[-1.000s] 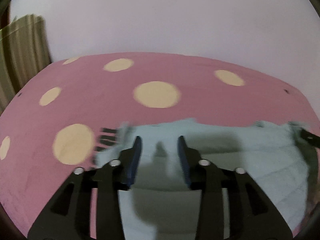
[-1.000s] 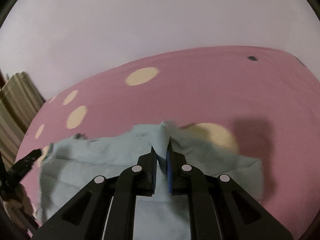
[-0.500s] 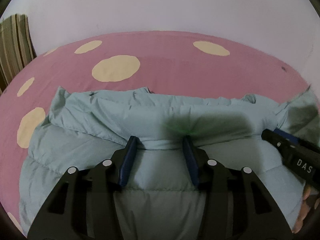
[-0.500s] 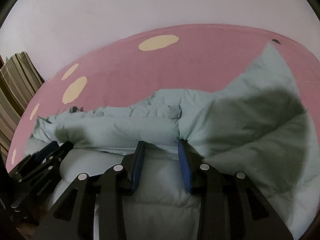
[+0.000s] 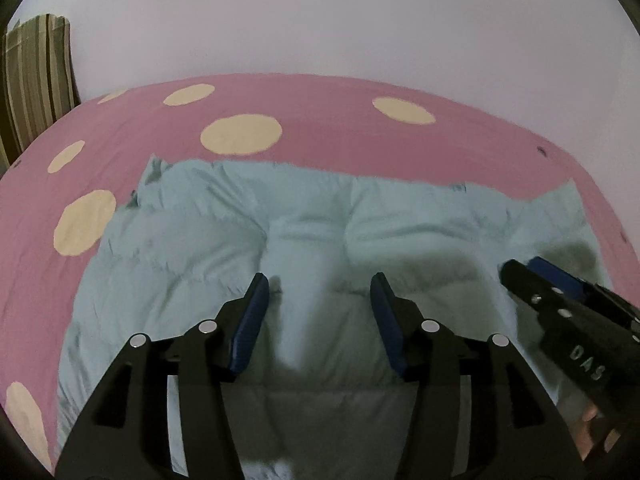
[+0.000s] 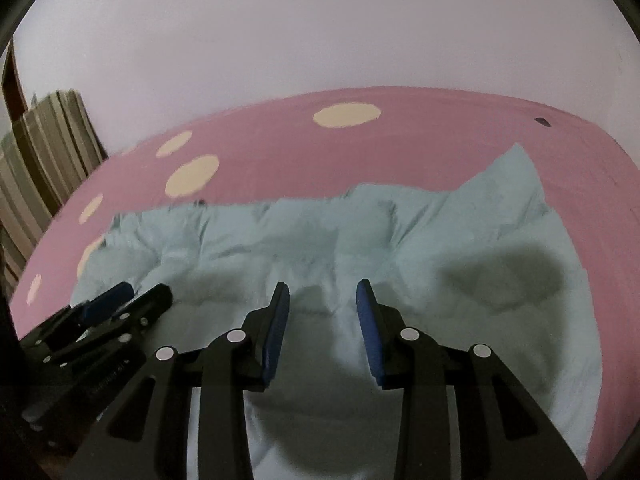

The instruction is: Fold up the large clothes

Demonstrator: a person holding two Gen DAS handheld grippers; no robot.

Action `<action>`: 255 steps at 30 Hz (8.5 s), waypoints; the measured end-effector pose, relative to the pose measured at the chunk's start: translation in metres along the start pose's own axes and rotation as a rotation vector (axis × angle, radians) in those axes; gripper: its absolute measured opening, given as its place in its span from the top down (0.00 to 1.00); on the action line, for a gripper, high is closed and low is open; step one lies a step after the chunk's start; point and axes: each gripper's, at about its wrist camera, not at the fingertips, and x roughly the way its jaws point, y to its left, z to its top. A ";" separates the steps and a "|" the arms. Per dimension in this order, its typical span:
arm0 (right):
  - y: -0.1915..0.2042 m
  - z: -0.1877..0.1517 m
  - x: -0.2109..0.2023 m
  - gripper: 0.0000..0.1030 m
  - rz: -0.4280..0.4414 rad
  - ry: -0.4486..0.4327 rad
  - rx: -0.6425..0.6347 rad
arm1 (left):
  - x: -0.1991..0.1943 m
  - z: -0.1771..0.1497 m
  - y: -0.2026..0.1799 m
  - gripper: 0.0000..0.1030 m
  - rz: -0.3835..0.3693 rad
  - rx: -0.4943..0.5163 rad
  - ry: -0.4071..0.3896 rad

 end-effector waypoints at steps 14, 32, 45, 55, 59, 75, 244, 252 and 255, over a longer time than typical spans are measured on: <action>-0.009 -0.016 -0.006 0.64 -0.042 0.017 0.007 | -0.011 -0.012 0.013 0.49 0.013 0.014 -0.010; -0.077 -0.059 -0.083 0.25 -0.118 -0.033 0.189 | -0.057 -0.045 0.082 0.32 0.019 -0.150 0.025; -0.141 -0.108 -0.086 0.24 -0.113 0.058 0.419 | -0.070 -0.095 0.158 0.21 -0.020 -0.501 0.075; -0.133 -0.110 -0.079 0.66 -0.064 0.047 0.420 | -0.057 -0.085 0.138 0.74 -0.042 -0.442 0.056; -0.132 -0.111 -0.085 0.80 -0.021 0.030 0.430 | -0.065 -0.084 0.133 0.84 -0.038 -0.418 0.032; -0.116 -0.141 -0.144 0.85 0.056 0.035 0.415 | -0.145 -0.132 0.144 0.88 -0.028 -0.388 0.031; -0.107 -0.096 -0.200 0.34 0.052 -0.023 0.339 | -0.238 -0.130 -0.067 0.35 -0.199 0.127 -0.050; -0.086 -0.093 -0.158 0.82 0.116 0.100 0.343 | -0.208 -0.141 -0.024 0.35 -0.176 0.063 0.012; -0.088 -0.091 -0.158 0.92 0.134 0.110 0.334 | -0.208 -0.143 -0.026 0.35 -0.213 0.058 0.014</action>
